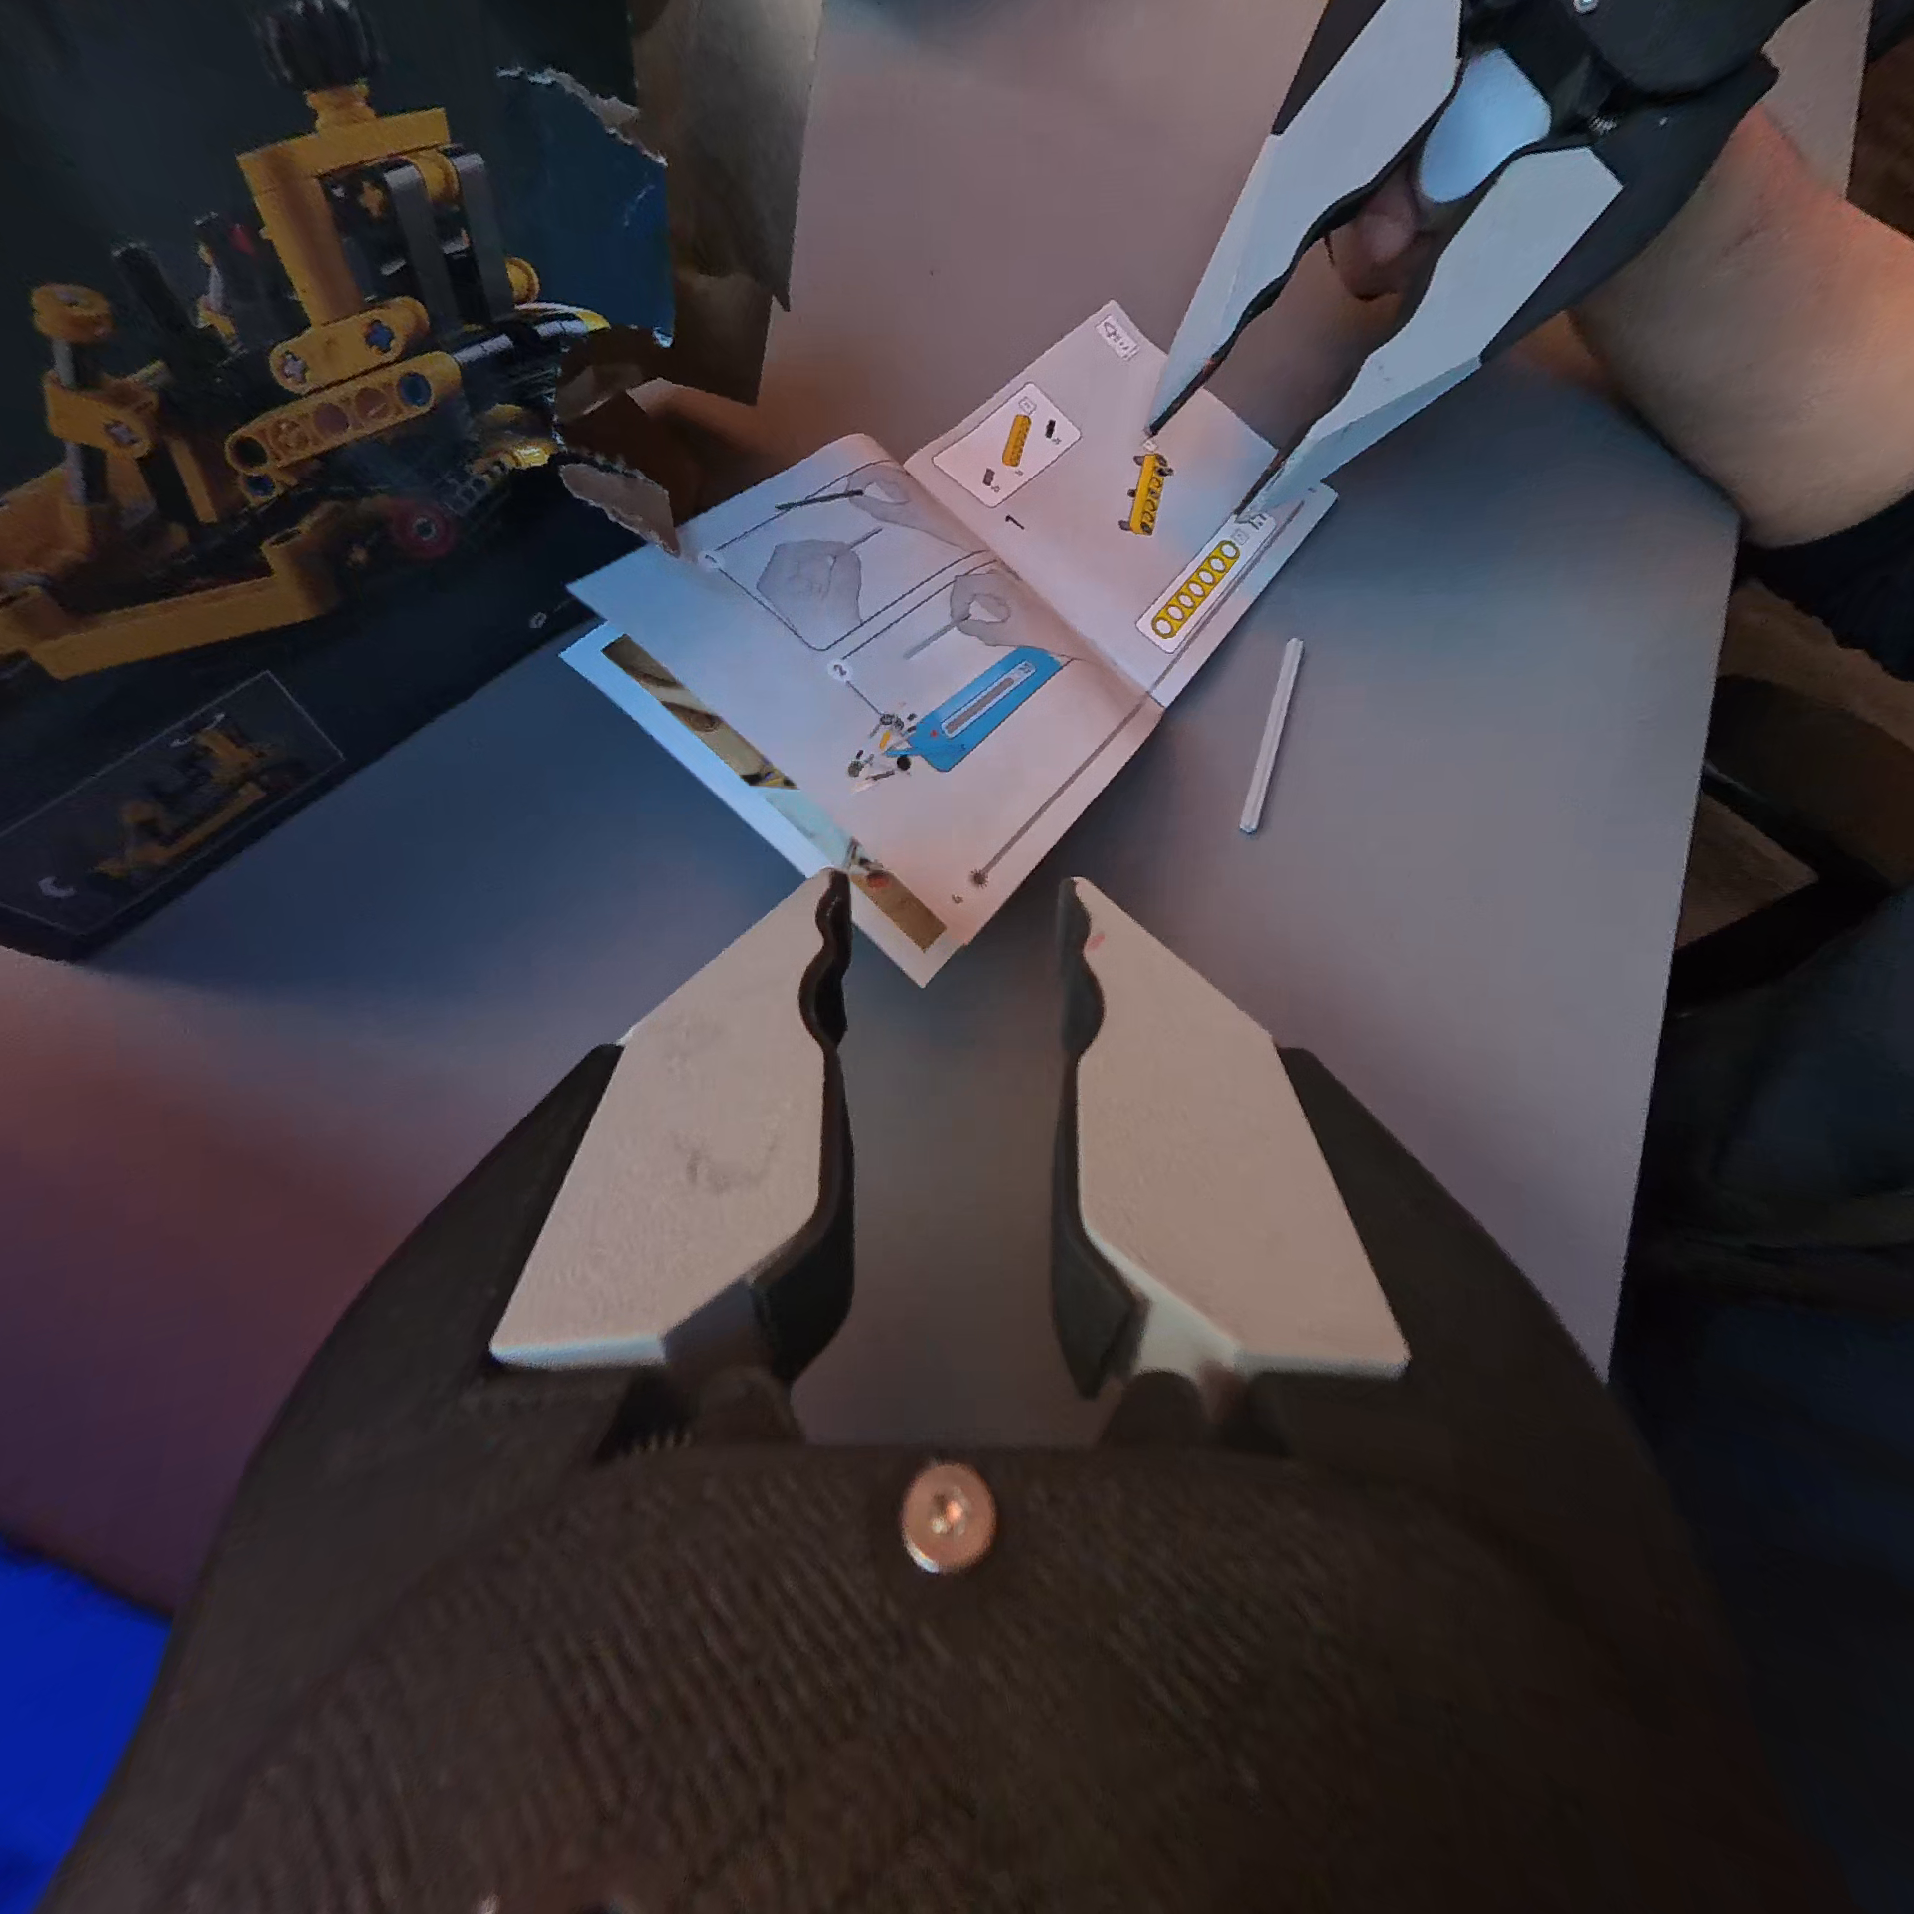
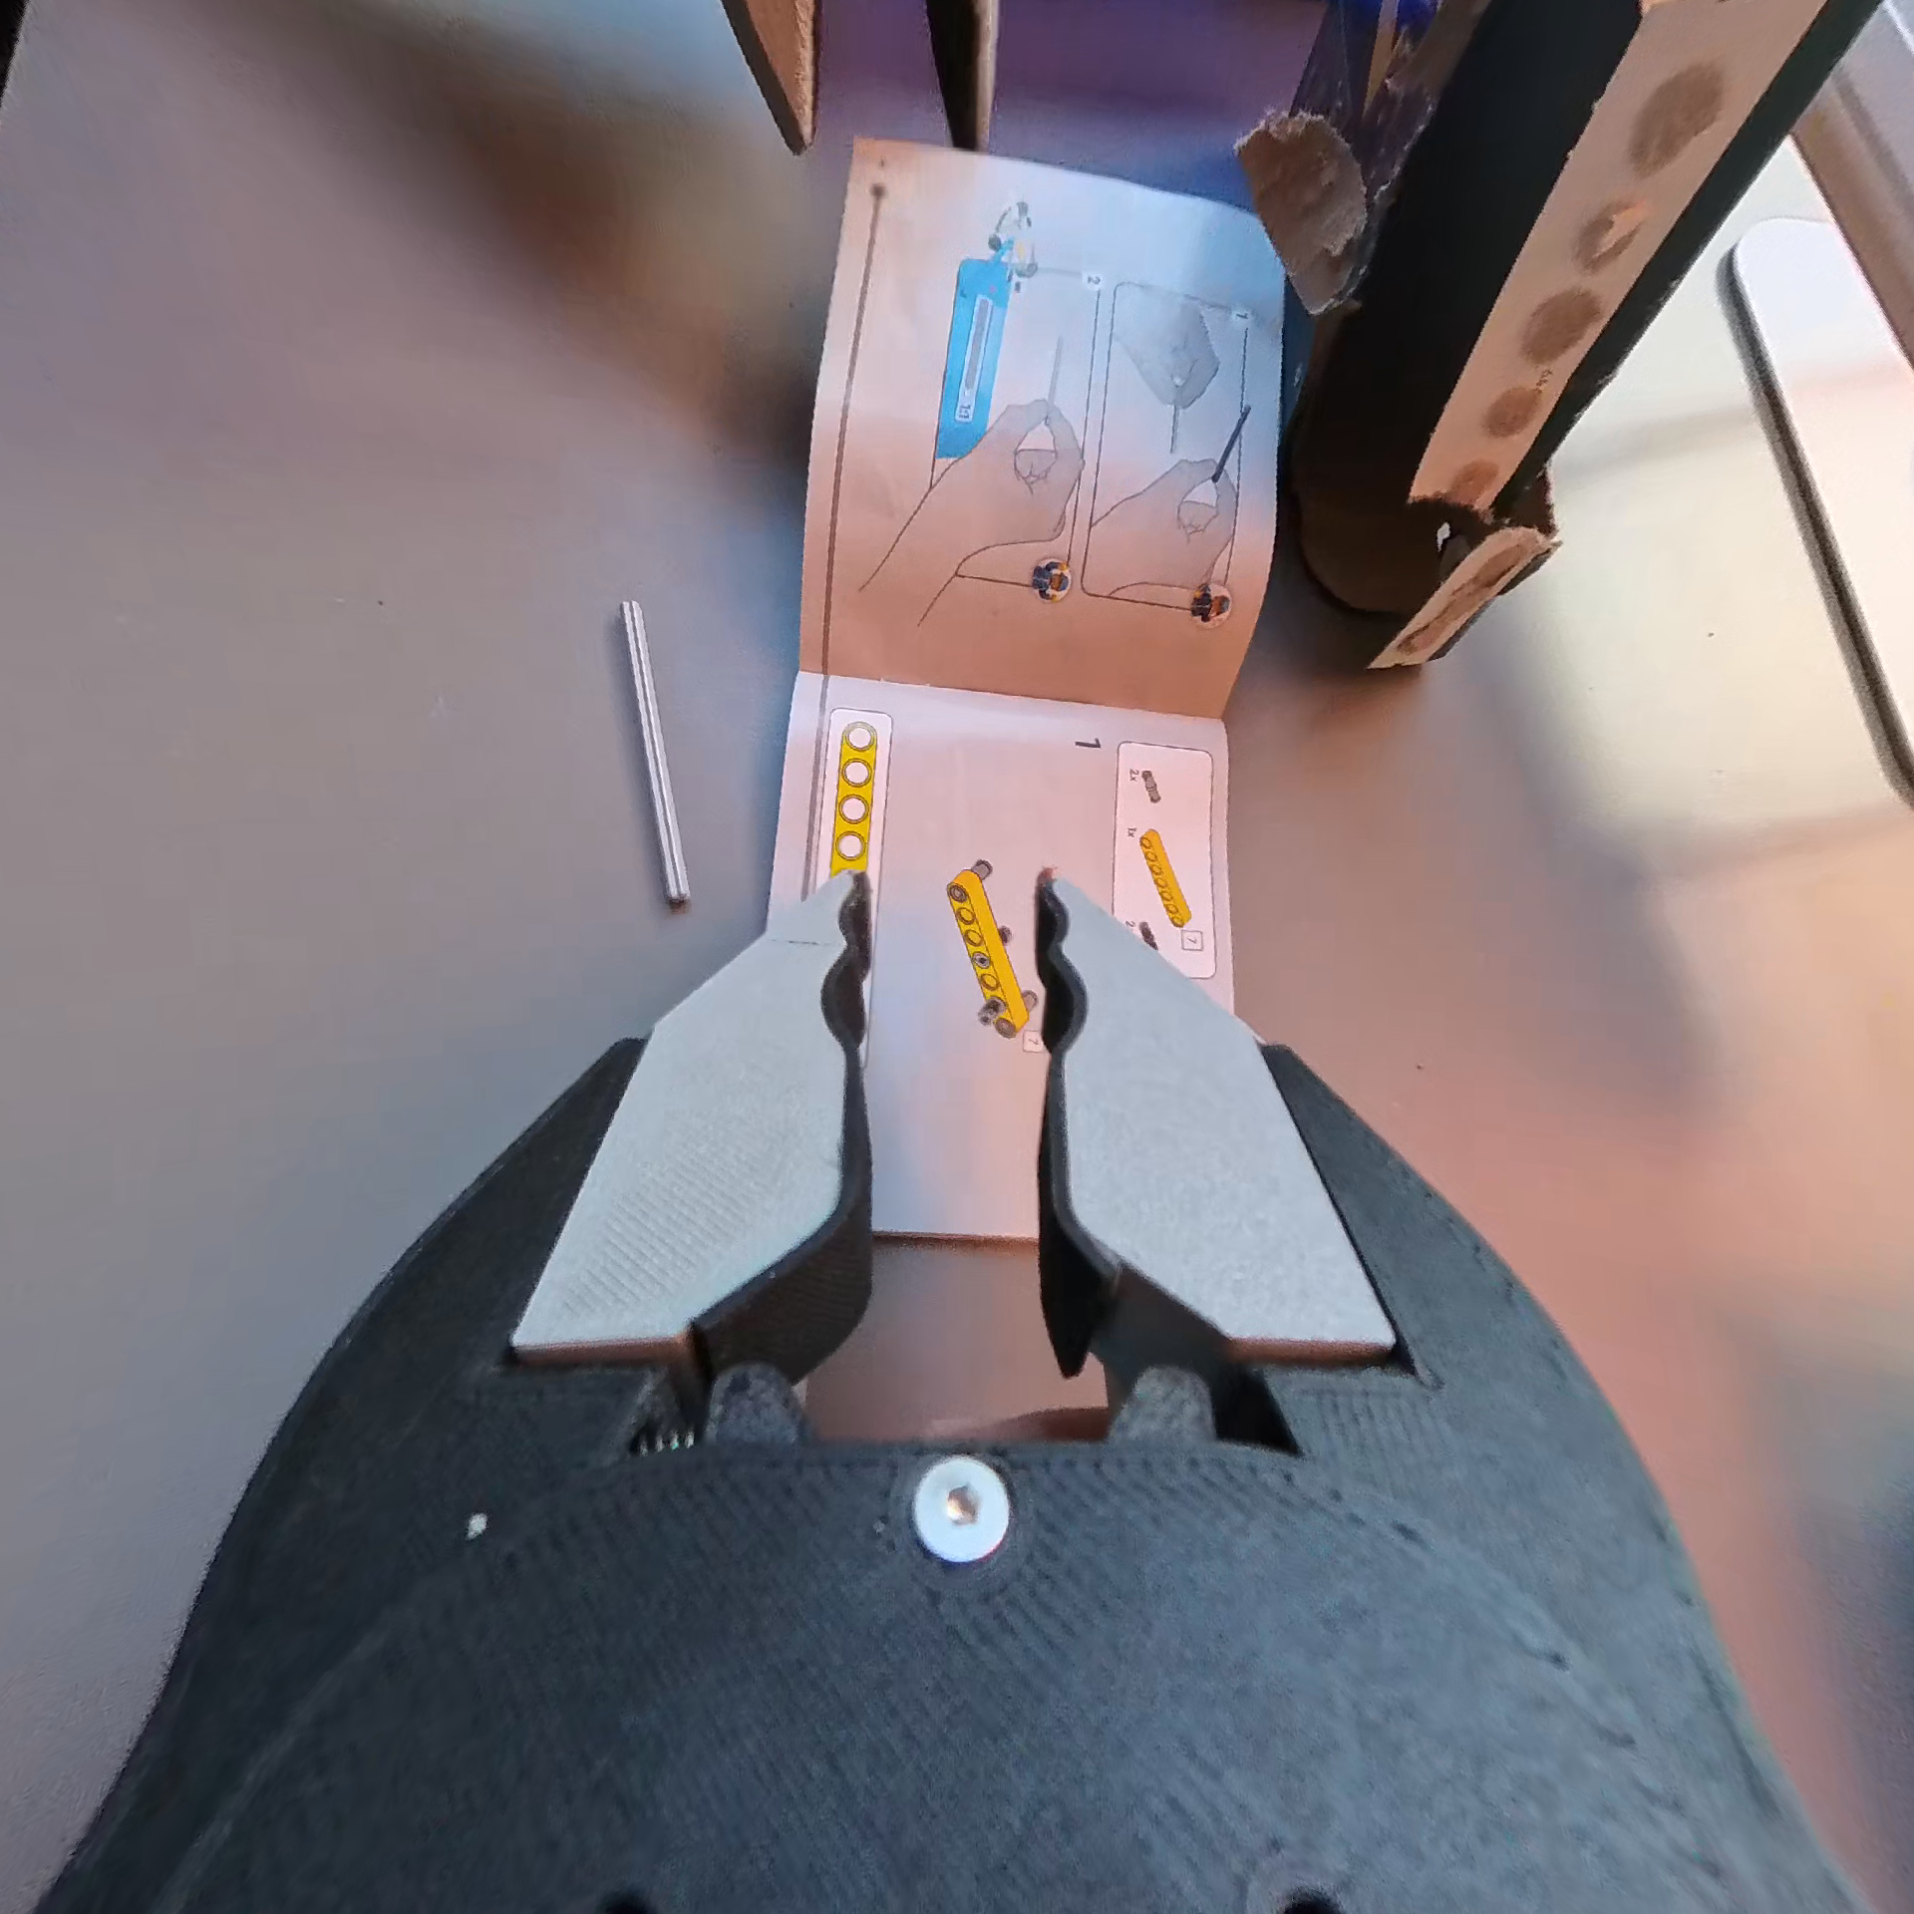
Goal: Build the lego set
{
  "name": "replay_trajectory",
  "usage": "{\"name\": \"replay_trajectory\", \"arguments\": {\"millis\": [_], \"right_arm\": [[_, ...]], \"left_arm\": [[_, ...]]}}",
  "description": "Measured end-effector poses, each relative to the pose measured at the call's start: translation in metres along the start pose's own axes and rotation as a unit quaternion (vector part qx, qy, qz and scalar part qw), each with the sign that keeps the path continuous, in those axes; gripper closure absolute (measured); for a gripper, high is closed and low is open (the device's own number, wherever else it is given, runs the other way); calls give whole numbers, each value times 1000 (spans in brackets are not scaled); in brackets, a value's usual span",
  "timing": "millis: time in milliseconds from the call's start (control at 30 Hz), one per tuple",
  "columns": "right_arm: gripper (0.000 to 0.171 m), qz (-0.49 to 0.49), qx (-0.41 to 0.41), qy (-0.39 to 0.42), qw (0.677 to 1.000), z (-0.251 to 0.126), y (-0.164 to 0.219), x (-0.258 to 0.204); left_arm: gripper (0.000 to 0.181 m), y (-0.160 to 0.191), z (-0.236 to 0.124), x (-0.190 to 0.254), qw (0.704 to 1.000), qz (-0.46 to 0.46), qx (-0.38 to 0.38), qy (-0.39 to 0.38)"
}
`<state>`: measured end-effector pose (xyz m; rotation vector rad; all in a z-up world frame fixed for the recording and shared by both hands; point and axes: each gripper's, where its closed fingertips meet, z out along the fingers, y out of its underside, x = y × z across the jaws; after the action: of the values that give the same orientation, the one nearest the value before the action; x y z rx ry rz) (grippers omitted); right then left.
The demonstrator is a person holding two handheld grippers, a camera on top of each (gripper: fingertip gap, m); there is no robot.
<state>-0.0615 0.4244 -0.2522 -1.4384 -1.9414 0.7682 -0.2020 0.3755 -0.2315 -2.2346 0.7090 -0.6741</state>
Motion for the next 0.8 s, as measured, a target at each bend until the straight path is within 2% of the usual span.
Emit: {"name": "replay_trajectory", "arguments": {"millis": [300,533,733,800], "right_arm": [[143,1,-5,-4,1000,3,2,-2],[143,0,6,1,1000,6,-5,-3],[142,21,7,28,999,18,-11,6],[142,15,-3,33,999,22,-8,8]], "left_arm": [[154,-7,-2,11,999,9,18,27],[154,-14,1,24,997,-1,41,71],[155,-48,15,44,989,3,120,87],[157,-51,27,51,990,23,122,74]]}}
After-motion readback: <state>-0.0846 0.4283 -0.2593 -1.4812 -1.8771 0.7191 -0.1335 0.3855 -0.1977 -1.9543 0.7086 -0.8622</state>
